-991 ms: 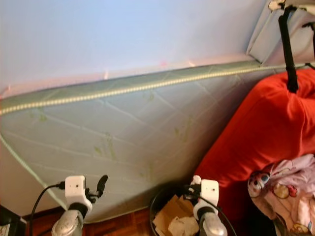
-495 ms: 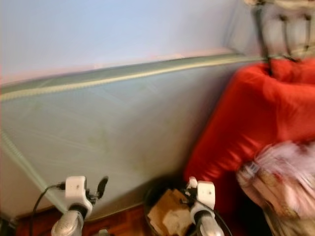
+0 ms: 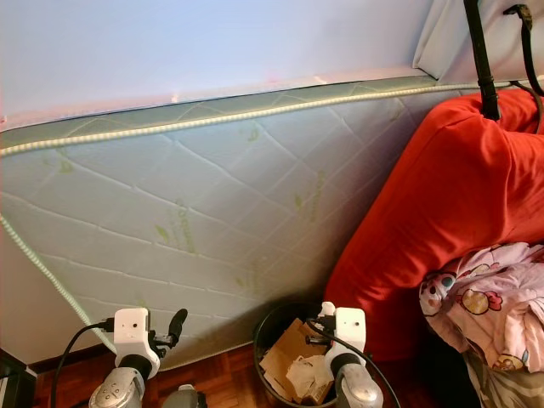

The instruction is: Clean up the room

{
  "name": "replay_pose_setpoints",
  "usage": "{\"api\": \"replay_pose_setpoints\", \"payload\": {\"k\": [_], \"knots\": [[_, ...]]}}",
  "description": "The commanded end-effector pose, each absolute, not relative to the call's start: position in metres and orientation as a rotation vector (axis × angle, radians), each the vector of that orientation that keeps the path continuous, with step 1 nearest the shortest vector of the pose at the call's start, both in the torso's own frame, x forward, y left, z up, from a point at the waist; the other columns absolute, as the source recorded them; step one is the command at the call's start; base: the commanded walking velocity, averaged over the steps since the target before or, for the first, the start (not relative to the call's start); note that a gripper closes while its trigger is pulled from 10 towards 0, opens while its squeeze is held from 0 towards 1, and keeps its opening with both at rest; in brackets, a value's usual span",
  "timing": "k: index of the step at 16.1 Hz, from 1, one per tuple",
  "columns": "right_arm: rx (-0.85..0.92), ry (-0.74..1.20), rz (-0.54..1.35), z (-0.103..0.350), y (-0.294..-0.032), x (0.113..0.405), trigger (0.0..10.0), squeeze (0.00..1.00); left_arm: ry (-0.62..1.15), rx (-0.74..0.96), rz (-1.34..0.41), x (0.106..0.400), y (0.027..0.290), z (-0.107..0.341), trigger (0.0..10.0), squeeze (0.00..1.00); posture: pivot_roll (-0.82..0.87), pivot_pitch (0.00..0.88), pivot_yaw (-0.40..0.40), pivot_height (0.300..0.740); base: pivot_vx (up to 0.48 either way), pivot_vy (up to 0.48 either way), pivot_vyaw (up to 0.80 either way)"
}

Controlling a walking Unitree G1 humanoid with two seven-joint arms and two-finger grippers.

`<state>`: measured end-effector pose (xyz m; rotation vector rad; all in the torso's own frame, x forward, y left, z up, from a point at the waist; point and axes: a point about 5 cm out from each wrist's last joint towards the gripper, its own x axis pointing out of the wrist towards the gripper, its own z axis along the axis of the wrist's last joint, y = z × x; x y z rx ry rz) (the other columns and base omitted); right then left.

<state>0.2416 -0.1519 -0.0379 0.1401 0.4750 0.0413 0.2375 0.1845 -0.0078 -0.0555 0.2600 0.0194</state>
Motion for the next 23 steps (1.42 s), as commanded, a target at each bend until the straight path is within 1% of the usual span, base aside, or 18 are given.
{"api": "replay_pose_setpoints", "payload": {"k": [1, 10, 17, 20, 23], "knots": [[0.14, 0.476, 0.05, -0.038, -0.151, 0.242, 10.0, 0.0, 0.267, -0.056, 0.021, 0.238, 0.185, -0.007, 10.0, 0.0, 0.04, 0.0, -0.046, 0.637, 0.0, 0.0, 0.0], [0.143, 0.465, 0.061, -0.035, -0.147, 0.246, 10.0, 0.0, 0.27, -0.073, 0.024, 0.239, 0.185, -0.008, 10.0, 0.0, 0.04, 0.0, -0.045, 0.637, 0.0, 0.0, 0.0], [0.14, 0.471, 0.109, -0.036, -0.141, 0.244, 10.0, 0.0, 0.287, -0.074, 0.031, 0.239, 0.187, -0.011, 10.0, 0.0, 0.05, 0.0, -0.045, 0.637, 0.0, 0.0, 0.0], [0.143, 0.469, 0.116, -0.036, -0.14, 0.244, 10.0, 0.0, 0.291, -0.075, 0.03, 0.239, 0.187, -0.012, 10.0, 0.0, 0.05, 0.0, -0.045, 0.637, 0.0, 0.0, 0.8], [0.146, 0.475, 0.114, -0.036, -0.139, 0.244, 10.0, 0.0, 0.295, -0.076, 0.03, 0.239, 0.187, -0.013, 10.0, 0.0, 0.05, 0.0, -0.045, 0.637, 0.0, 0.0, 0.0]]}}
